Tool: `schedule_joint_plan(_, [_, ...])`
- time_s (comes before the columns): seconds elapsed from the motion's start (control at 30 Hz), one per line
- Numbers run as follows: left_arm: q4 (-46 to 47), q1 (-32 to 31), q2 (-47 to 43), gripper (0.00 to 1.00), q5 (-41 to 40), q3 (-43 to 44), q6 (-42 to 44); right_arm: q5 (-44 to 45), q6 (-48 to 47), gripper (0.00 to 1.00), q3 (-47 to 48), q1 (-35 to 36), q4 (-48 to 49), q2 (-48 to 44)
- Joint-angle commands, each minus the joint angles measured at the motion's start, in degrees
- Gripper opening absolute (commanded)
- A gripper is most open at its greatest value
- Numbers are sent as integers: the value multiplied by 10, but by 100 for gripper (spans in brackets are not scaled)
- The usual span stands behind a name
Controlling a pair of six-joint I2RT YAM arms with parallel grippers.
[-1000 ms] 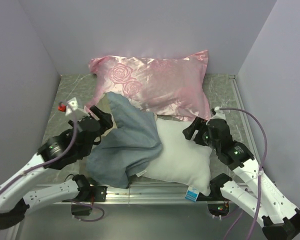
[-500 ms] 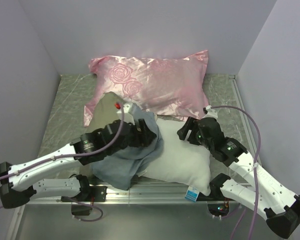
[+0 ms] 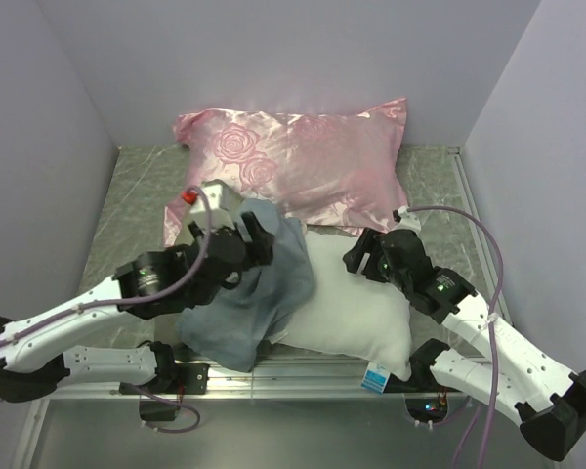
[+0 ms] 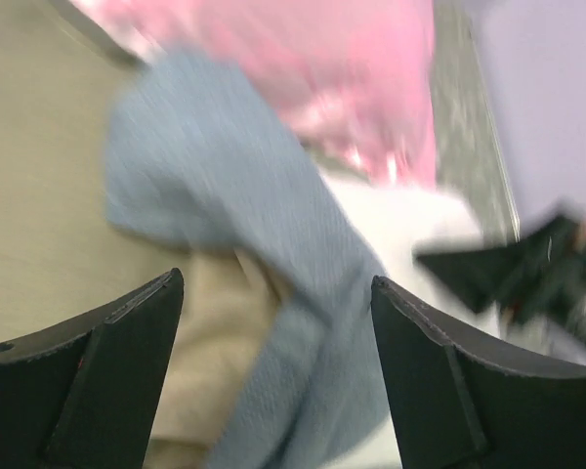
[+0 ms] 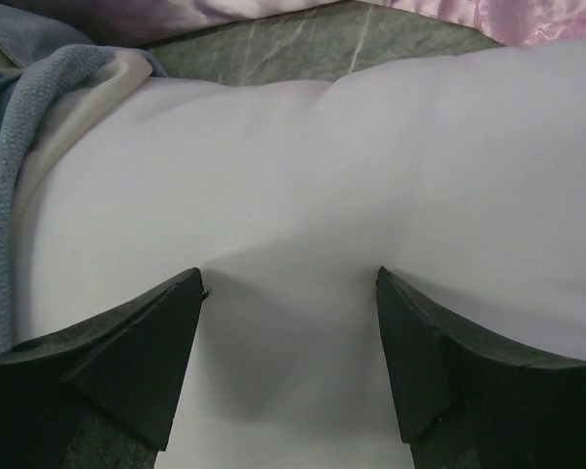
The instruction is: Remove the pillowcase from the pillow
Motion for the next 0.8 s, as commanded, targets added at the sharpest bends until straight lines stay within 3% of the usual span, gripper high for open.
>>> schedule_joint_plan(0.0, [-102,52,-16,83,-99,24,-23,3,11,79,-4,13,17,12])
schedule_joint_plan(0.17, [19,241,-78,81,95,-84,73,-1,2,79,23,23,11,24])
schedule_joint_plan(0.23, [66,266,-79,81,158,-108,101,-7,-8,79,35,25,11,32])
schedule_joint_plan(0.33, [65,285,-72,83,127,-112,90,-24,-20,79,46,28,19,56])
schedule_joint_plan(0.4, [62,335,-47,83,131,-99,112,-41,-34,79,62,33,19,83])
schedule_joint_plan(0.6, [103,456,20,79,293,-97,176,-64,-68,78,99,35,-3,136])
schedule_joint_plan(0.77, [107,483,36,78,386,-58,169,-55,-66,79,156,31,-102,160])
